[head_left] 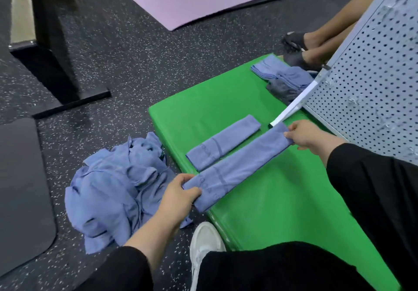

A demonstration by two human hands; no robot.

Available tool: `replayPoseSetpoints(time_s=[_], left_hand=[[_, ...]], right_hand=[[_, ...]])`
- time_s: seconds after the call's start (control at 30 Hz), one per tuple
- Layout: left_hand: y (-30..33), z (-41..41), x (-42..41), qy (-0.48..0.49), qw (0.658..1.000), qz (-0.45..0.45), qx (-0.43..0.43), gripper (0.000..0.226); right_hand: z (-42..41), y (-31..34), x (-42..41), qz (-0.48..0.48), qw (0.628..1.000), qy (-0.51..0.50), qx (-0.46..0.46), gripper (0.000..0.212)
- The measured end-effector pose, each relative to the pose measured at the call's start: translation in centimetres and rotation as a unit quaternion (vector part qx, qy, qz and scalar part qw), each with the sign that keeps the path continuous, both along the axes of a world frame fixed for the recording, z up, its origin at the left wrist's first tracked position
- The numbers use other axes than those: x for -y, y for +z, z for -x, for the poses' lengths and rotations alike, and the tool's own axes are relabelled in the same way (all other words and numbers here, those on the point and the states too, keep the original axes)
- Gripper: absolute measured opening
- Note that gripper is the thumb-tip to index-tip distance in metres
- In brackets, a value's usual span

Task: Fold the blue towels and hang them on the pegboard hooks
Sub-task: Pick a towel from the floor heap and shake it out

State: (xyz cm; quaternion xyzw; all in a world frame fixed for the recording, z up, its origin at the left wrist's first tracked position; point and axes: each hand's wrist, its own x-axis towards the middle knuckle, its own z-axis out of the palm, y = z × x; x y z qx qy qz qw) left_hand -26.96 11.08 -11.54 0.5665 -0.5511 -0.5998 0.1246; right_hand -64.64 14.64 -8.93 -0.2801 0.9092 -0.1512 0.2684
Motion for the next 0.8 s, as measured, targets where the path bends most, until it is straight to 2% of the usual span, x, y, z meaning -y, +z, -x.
replayPoseSetpoints(time_s=[0.17,0.27,0.33,0.37,0.47,0.53,0.63,0.73,0.8], left_hand=[[-3.8,2.8,1.6,-0.036,0.998,-0.010,0.055,0.034],[-5.2,3.7,2.5,-0.077,0.982,0.048,0.165,0.057],[-5.5,3.8,2.4,-0.133,0.942,0.159,0.265,0.059],[-5.4,3.9,2.0,-0.169,0.917,0.226,0.282,0.054],[-5.1,4.8,0.7,-0.316,0.834,0.372,0.258,0.040],[-6.0,5.1,-0.1,-0.419,0.779,0.382,0.266,0.045],[-7.0,4.4,-0.3,-0.509,0.720,0.351,0.315,0.055],[-7.4,3.7,0.2,-0.521,0.703,0.359,0.324,0.056],[-7.4,3.3,0.7,-0.521,0.703,0.360,0.323,0.054]], right_hand=[[2.4,-3.3,1.6,-0.015,0.999,0.004,-0.036,0.024],[3.0,-4.3,3.0,-0.034,0.995,0.017,-0.097,0.038],[2.0,-4.8,3.6,-0.021,0.981,0.068,-0.181,0.043],[1.1,-5.3,3.8,0.000,0.974,0.096,-0.204,0.040],[-2.4,-7.4,3.8,0.017,0.968,0.167,-0.187,0.034],[-4.2,-9.1,3.1,-0.044,0.968,0.194,-0.154,0.037],[-5.4,-10.7,1.7,-0.097,0.962,0.216,-0.134,0.059],[-5.5,-10.4,1.4,-0.104,0.958,0.227,-0.143,0.067],[-5.9,-9.7,1.6,-0.124,0.953,0.233,-0.151,0.060]])
